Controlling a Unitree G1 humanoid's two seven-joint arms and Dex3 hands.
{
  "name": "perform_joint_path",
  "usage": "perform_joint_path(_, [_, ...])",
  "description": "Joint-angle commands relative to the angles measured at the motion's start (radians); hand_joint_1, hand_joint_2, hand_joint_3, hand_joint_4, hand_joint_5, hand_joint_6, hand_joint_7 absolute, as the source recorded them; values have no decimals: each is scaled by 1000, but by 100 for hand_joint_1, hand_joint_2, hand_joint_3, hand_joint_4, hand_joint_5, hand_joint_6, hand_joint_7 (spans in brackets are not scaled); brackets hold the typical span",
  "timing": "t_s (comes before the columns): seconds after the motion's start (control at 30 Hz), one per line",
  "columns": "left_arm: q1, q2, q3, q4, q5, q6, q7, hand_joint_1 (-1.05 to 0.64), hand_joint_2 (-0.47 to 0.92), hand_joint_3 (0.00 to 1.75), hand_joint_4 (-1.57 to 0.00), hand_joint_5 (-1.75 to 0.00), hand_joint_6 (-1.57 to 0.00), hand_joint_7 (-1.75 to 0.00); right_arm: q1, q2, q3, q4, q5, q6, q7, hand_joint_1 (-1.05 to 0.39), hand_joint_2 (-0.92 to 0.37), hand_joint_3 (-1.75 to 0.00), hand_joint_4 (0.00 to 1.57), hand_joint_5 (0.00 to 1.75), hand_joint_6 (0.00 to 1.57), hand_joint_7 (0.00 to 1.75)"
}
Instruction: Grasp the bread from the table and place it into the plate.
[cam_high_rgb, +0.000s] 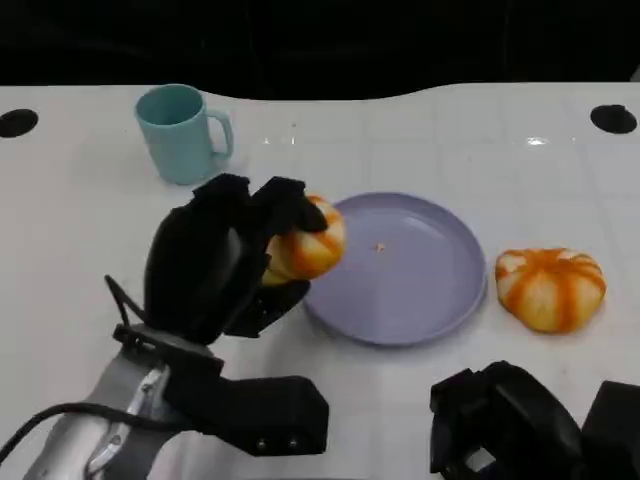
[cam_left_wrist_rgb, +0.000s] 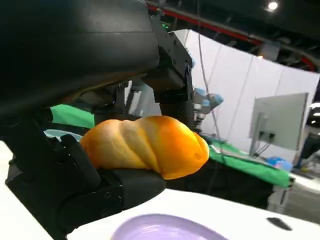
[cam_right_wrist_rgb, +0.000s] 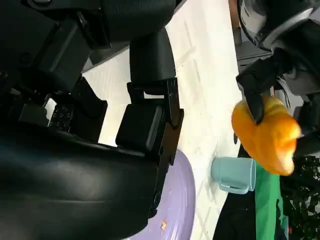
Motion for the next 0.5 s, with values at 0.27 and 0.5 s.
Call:
perform_joint_path(0.27, [-150, -81, -50, 174, -34, -22, -83, -21, 30, 141, -96, -175, -74, -175, 7, -6, -6, -5, 2, -5, 1, -105, -13, -119, 157, 127, 157, 96])
perform_joint_path(0.5, [-266, -125, -91, 345, -36, -51, -80, -24, 30, 142, -97, -175, -76, -175, 12, -3, -3, -13, 6, 8, 0, -105, -11, -120, 156, 126, 157, 95])
